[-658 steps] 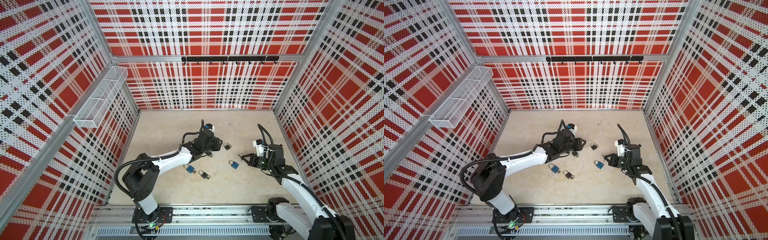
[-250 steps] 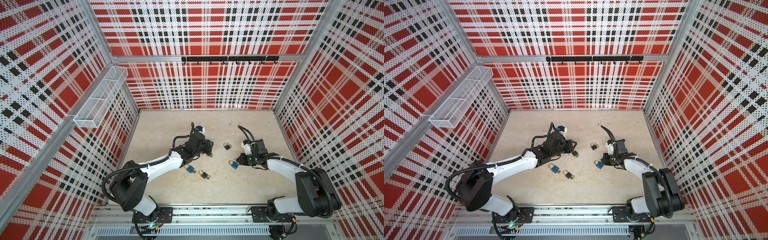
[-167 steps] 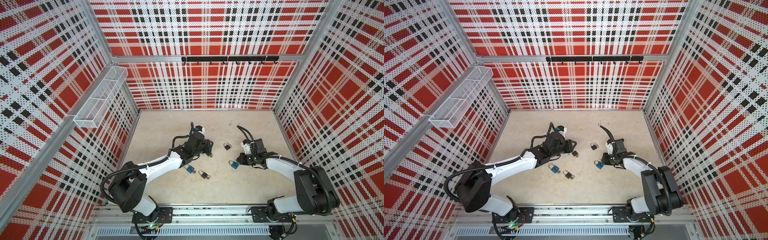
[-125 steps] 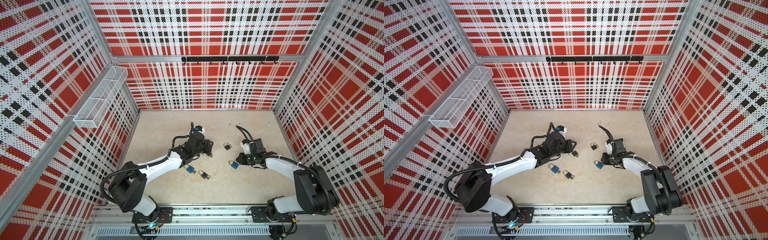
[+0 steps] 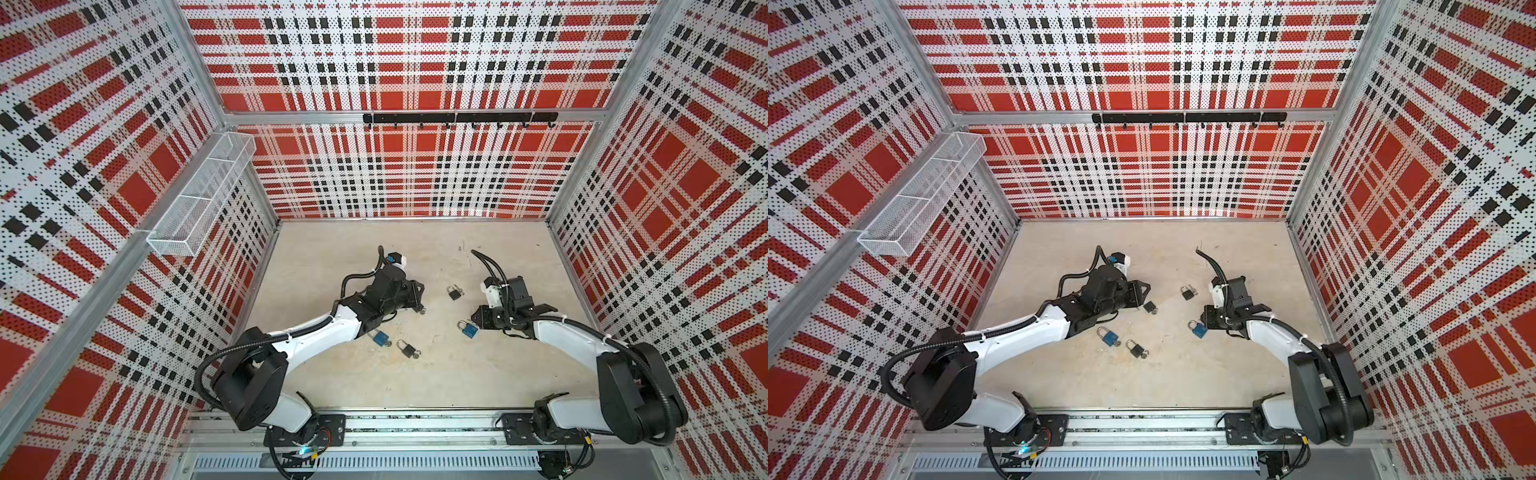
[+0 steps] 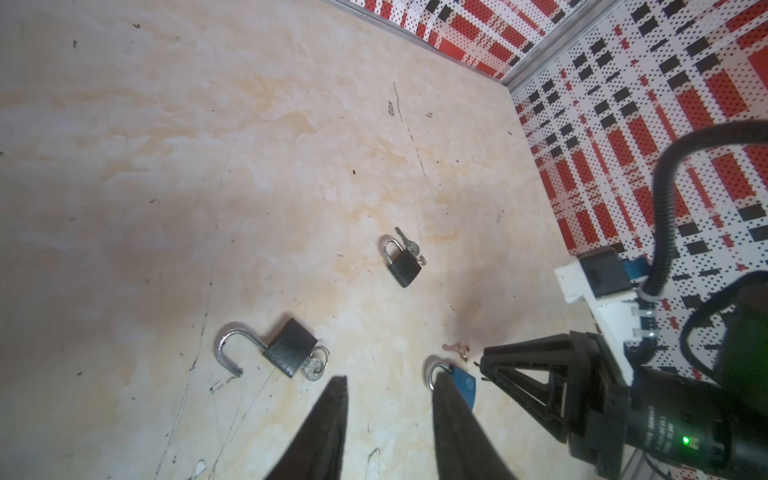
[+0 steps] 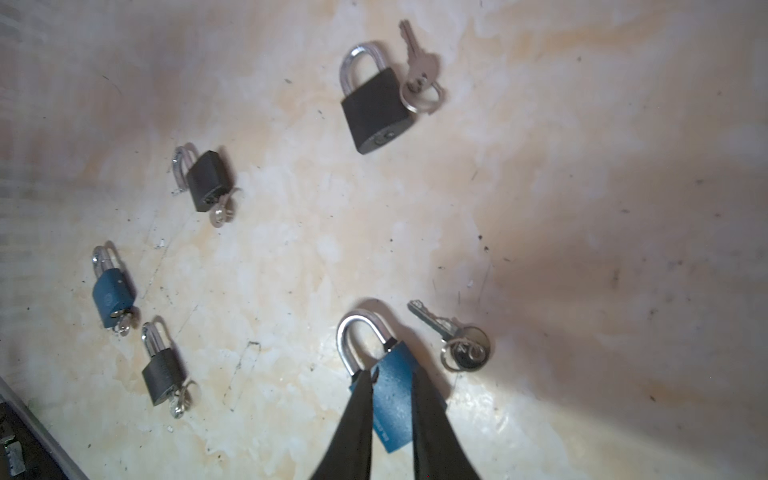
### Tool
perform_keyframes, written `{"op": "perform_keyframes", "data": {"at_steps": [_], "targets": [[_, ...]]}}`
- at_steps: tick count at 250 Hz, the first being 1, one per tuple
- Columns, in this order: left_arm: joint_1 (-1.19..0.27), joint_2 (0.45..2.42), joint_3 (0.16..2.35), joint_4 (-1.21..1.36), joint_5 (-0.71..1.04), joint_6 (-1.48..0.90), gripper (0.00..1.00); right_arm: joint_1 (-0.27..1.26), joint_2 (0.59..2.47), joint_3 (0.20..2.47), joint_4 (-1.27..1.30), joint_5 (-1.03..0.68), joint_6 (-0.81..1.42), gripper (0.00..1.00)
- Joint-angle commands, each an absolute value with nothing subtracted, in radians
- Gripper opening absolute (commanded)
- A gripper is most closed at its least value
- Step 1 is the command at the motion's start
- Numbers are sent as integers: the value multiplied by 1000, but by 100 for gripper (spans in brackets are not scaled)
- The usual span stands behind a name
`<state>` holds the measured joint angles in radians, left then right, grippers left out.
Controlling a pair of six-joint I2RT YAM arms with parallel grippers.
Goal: Lock with the key
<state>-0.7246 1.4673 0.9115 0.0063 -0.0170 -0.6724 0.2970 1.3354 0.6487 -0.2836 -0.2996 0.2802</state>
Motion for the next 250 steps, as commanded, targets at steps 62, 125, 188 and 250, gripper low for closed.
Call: {"op": "perform_keyframes", "data": {"at_steps": [62, 125, 188, 250], "targets": [[-701, 1315, 832, -113, -118, -667, 38, 471, 1251, 714, -219, -173, 259, 26], [-665, 1128, 760, -242, -186, -663, 43, 570, 1414, 800, -102, -112, 269, 31], [-602, 995, 695, -278, -209, -659, 49, 673, 1675, 998, -126, -54, 210, 36], [-506, 922, 654, -306, -139, -669, 52, 699, 1817, 1119, -142, -33, 172, 45]]}}
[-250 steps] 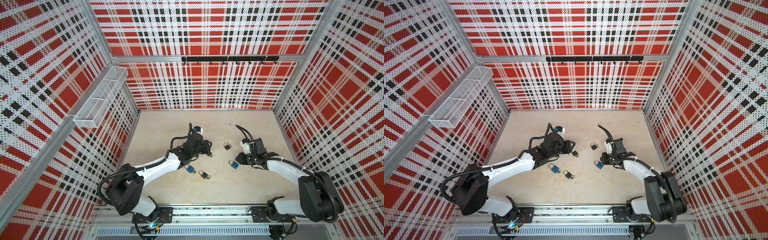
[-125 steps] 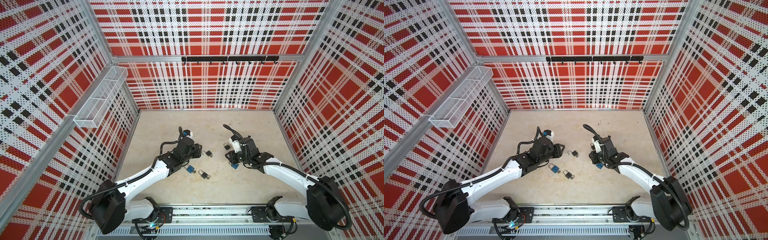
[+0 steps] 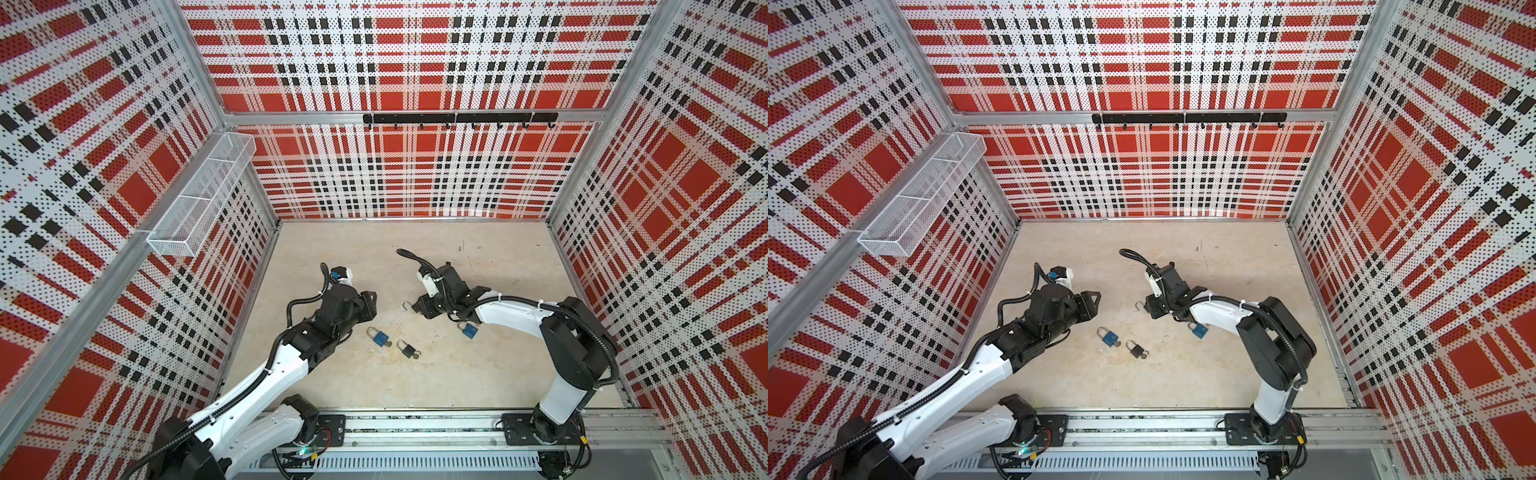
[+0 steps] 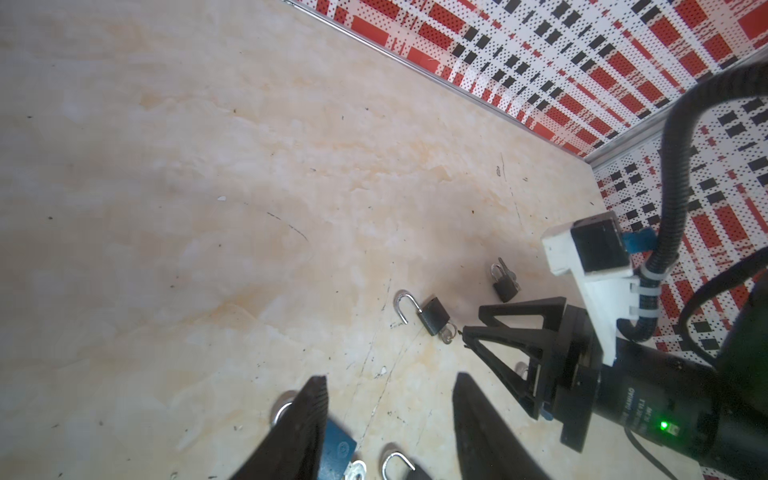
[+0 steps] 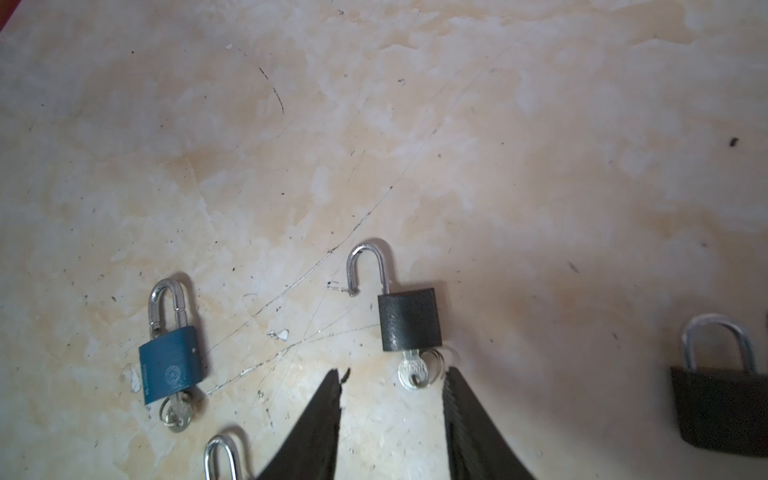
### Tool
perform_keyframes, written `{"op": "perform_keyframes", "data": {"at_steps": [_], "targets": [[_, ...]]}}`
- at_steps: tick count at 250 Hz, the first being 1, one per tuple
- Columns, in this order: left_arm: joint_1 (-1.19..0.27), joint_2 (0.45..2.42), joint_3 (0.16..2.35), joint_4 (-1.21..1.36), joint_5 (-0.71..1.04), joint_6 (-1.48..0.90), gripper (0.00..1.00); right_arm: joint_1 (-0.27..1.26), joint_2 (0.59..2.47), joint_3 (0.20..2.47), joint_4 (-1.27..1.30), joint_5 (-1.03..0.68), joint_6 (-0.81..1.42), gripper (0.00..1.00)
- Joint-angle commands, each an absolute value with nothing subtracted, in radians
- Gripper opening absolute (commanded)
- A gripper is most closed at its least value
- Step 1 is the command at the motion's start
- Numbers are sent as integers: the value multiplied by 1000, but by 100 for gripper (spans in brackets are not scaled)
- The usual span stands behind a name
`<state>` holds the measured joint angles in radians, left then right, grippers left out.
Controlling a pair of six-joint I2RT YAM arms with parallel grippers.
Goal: Lock with the key
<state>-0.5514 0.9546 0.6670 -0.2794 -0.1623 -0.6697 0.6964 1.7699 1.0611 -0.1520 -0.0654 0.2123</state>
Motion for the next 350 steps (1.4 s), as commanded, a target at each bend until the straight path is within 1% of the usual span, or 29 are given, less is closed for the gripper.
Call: {"op": "perform_keyframes", "data": {"at_steps": [1, 41, 93, 278, 328, 350], "targets": [[-505, 921, 654, -305, -138, -669, 53, 699, 1818, 1121, -142, -32, 172, 45], [-445, 889, 644, -330, -95, -668, 53, 711, 1871, 1168, -167, 4, 157, 47], [-410, 847, 615, -333, -79, -675, 54, 729, 1912, 1207, -205, 31, 132, 48], [-385, 854, 591, -311, -42, -691, 54, 749, 1984, 1195, -215, 68, 130, 47], [-379, 849, 586, -308, -36, -693, 54, 749, 2002, 1201, -216, 74, 127, 44], [-376, 847, 586, -308, -33, -695, 54, 750, 2009, 1203, -219, 75, 124, 40]]}}
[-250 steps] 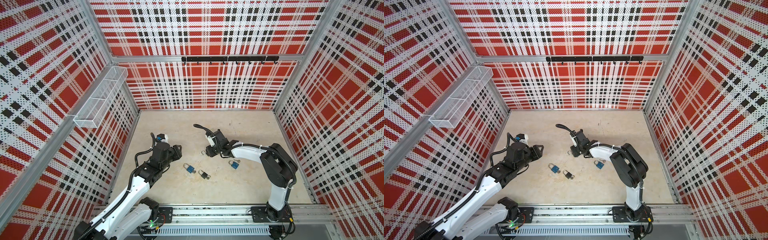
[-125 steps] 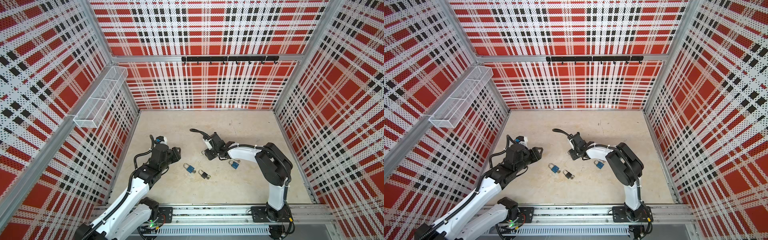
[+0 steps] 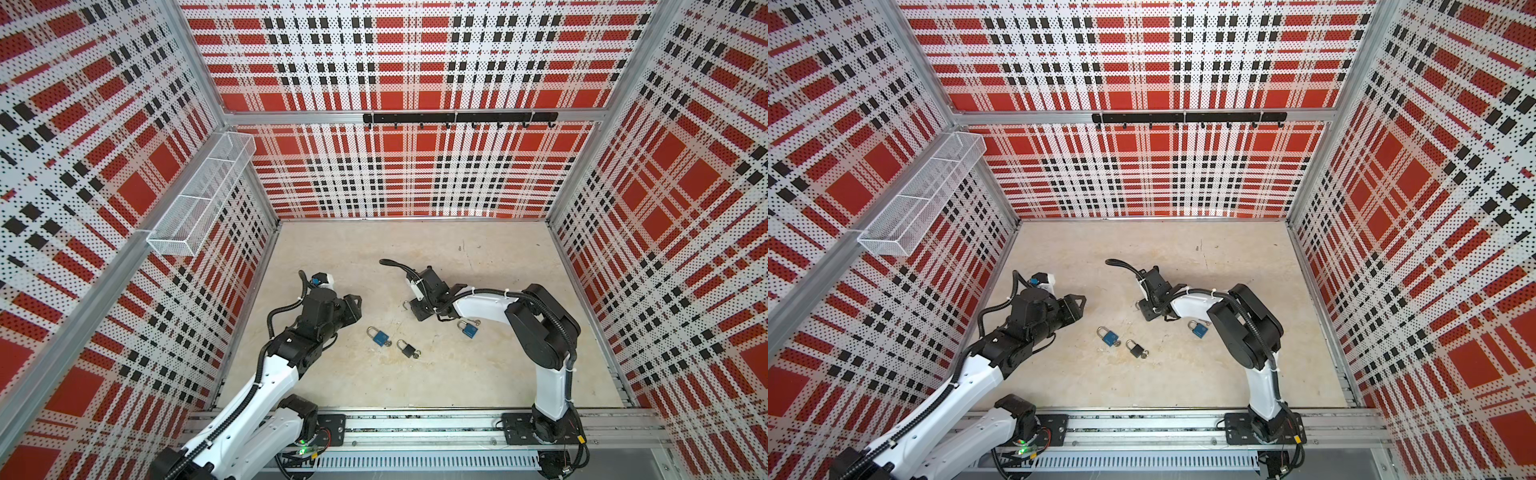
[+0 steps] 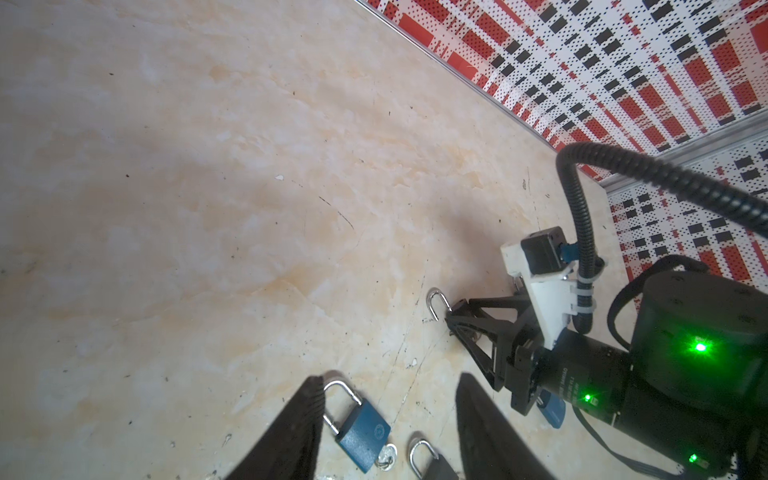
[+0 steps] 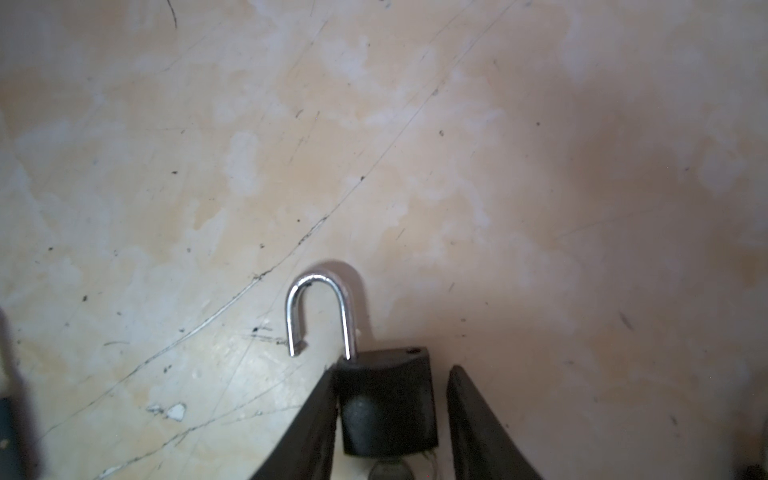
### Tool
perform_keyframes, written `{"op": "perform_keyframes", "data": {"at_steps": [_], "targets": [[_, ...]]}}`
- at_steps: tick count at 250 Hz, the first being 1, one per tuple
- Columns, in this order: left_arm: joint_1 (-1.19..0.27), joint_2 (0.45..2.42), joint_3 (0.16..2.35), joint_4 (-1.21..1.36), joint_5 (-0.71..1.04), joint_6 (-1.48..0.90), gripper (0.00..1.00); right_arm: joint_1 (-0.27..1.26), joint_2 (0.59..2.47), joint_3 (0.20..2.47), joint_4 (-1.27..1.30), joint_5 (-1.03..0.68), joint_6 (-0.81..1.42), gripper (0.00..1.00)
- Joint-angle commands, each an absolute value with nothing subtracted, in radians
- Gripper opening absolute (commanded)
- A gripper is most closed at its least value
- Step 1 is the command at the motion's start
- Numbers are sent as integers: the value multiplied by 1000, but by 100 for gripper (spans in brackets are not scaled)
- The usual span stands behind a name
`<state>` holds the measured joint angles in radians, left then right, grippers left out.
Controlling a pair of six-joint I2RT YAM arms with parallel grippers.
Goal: Lock with the key
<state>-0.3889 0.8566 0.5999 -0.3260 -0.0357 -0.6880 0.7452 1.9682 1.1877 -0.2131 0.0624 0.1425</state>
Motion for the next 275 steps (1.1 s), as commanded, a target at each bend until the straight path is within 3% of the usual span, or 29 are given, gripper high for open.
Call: {"op": "perform_keyframes", "data": {"at_steps": [1, 48, 73, 275], "targets": [[-377, 847, 586, -308, -33, -695, 54, 751, 2009, 1204, -219, 74, 124, 39], [-371, 847, 584, -307, -31, -695, 54, 752, 2005, 1204, -221, 68, 121, 19], [-371, 850, 583, -304, -27, -696, 54, 752, 1983, 1197, -217, 57, 123, 14], [-431, 960, 695, -221, 60, -657, 52, 741, 1619, 1098, -252, -24, 140, 9]]}}
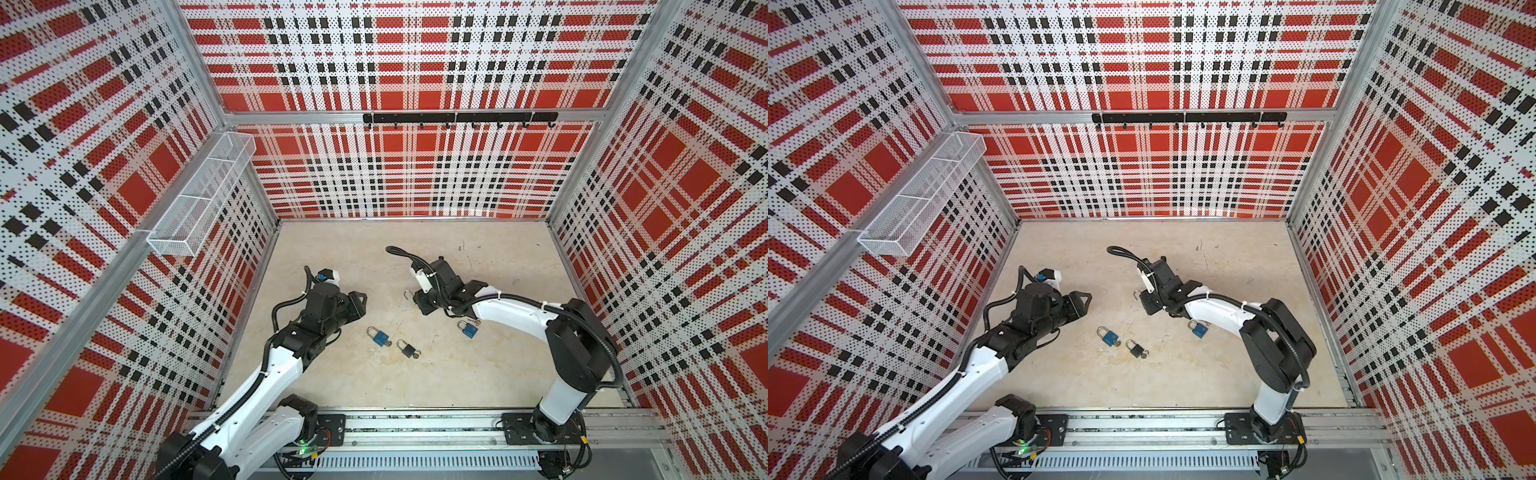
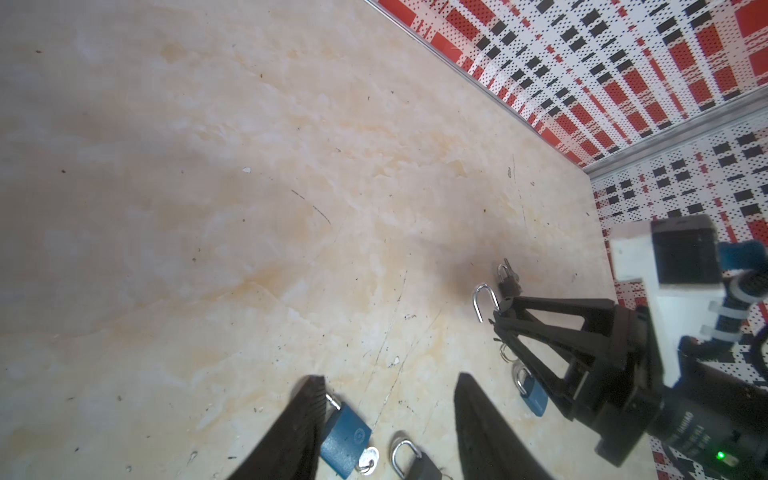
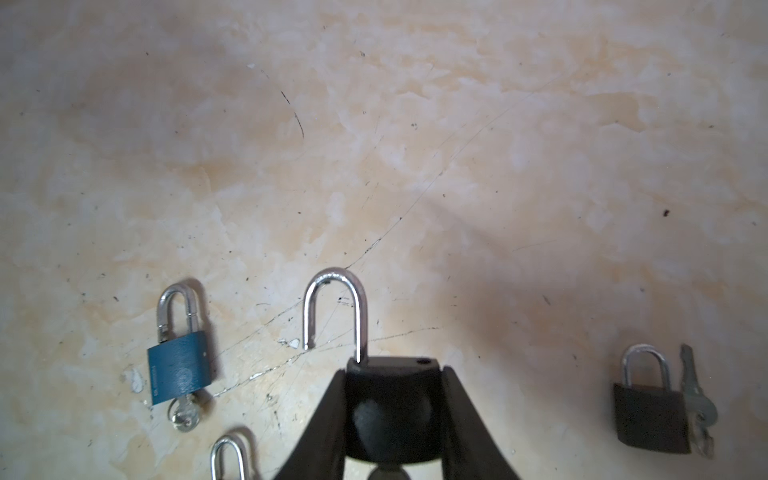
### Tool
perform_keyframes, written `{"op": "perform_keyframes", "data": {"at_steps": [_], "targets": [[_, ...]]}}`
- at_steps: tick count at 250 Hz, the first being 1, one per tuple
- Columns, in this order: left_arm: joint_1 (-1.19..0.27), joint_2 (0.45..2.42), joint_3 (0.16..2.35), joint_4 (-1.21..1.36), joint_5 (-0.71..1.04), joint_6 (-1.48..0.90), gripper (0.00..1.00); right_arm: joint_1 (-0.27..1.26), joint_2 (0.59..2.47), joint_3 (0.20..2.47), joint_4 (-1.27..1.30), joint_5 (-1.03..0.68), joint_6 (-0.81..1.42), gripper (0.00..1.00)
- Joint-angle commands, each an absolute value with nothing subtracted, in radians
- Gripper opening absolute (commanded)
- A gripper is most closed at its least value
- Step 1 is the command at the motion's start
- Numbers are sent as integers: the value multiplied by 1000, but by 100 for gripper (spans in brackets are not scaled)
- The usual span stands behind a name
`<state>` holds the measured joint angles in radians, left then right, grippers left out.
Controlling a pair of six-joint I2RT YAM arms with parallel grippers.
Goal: Lock with the key
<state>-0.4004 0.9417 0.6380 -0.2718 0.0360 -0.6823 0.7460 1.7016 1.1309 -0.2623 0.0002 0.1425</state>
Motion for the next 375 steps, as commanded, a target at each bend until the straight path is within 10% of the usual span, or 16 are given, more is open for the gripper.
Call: {"op": "perform_keyframes", "data": {"at_steps": [1, 375], "targets": [[-433, 961, 697, -220, 61, -656, 52, 740, 1616, 1097, -252, -25, 140, 9], [-666, 1305, 839, 90, 276, -655, 27, 722, 1307, 1017, -306, -196, 192, 7]]}}
